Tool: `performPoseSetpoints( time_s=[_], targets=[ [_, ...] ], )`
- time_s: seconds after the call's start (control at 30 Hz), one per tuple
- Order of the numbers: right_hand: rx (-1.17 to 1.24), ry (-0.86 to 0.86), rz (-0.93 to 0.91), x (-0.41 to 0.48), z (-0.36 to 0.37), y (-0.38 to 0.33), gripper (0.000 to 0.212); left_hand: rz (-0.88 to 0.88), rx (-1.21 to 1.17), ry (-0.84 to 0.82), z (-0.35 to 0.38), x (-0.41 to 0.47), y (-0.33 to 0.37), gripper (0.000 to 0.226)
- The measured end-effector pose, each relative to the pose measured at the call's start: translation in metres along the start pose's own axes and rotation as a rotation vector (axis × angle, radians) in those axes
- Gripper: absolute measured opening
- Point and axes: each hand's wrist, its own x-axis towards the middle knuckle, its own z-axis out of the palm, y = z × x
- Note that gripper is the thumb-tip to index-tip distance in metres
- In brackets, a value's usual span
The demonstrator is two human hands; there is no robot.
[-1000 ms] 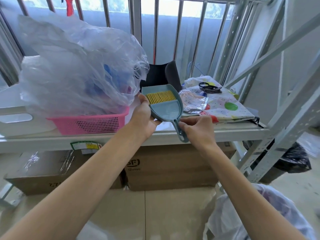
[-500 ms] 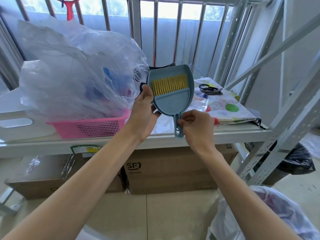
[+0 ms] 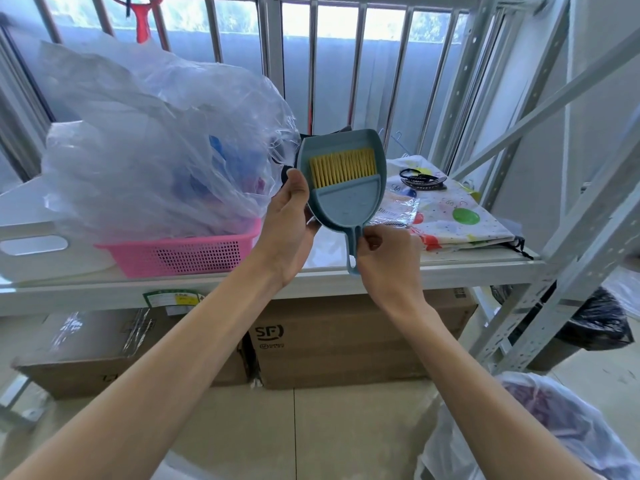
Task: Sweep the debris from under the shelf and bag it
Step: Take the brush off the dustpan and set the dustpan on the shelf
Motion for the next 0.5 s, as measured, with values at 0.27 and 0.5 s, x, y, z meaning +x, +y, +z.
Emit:
performPoseSetpoints(
  time_s=[0.27,0.5],
  targets=[
    [0.007,0.065,0.036,0.008,-0.01,0.003,0.017,-0.055,-0.012,0.053,-0.002,0.004,-0.002,0.046],
    [0.075,0.168,0.213,0.02,-0.035,0.016,0.018,-0.176,0.035,0.195,0.011,-0.002,-0.012,0.035]
  ],
)
